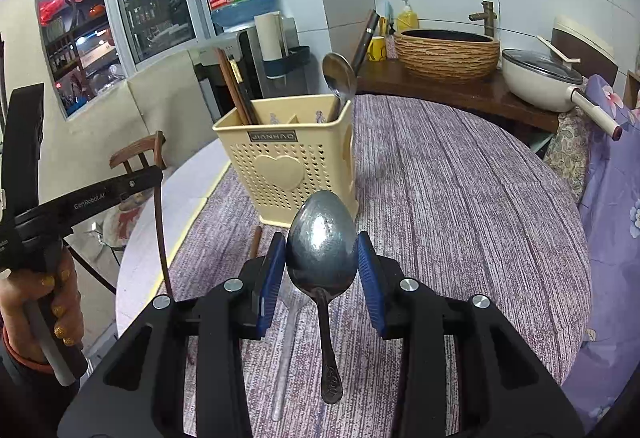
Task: Organize utensils
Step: 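Open both tools to drop the spoon and chopstick into the holder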
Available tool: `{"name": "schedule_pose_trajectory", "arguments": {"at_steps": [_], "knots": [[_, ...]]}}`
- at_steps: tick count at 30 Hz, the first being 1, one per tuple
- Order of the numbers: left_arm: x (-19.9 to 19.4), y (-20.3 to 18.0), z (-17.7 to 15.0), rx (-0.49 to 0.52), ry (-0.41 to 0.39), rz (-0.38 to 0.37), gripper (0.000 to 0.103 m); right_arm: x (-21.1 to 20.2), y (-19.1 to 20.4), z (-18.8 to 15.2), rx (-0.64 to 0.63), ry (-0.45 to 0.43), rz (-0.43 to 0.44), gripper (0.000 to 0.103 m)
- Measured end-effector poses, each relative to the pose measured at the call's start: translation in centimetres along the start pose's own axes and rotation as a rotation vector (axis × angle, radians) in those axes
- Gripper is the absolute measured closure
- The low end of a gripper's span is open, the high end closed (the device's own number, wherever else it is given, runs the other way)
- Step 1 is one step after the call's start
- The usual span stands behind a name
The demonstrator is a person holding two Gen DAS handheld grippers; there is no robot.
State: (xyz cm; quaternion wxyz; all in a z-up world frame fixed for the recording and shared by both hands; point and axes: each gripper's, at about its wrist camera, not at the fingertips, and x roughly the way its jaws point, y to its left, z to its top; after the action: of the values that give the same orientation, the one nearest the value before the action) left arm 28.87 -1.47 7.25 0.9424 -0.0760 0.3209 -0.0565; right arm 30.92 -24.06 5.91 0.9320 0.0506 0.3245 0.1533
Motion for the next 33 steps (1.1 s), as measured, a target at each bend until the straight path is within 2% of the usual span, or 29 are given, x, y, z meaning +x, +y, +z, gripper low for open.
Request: {"name": "schedule_pose_trajectory", "arguments": {"at_steps": [7,12,16,21,24,27,30,33], "knots": [[-1.8,-0.4,1.5,0.003,-0.039,-0.049,0.096,-1.0,0.4,1.1,0.012,-0.04,0.051,0.066],[-3.0,-0.7,3.6,0.001,-0.068,-0.084,0.096,-1.7,1.2,3.5,0.014,-0.107,0.083,0.066],[-4.9,-1.5,6.7,0.005,-0.136,-0.1,0.096,-2.4,2.5,7.0,-0.024,-0.186,0.061,0.066],[-6.4,-2.6,12.3,-0.035,-0.263,-0.085,0.096,-2.5,4.4,12.8,-0.058,-0.297,0.018,0.066],[-6.1,-3.1,14.9,-0.052,-0.328,-0.063,0.096,-1.6,5.0,15.5,-0.069,-0.334,-0.017,0.066],[-4.5,-3.5,16.6,-0.063,-0.351,-0.044,0.096,-0.1,5.3,17.5,-0.08,-0.359,-0.048,0.066],[-2.5,-3.6,16.8,-0.067,-0.348,-0.033,0.096,2.2,5.3,18.5,-0.077,-0.361,-0.069,0.066],[-0.5,-3.4,15.8,-0.061,-0.351,-0.018,0.096,4.6,4.8,17.7,-0.074,-0.351,-0.086,0.066]]}}
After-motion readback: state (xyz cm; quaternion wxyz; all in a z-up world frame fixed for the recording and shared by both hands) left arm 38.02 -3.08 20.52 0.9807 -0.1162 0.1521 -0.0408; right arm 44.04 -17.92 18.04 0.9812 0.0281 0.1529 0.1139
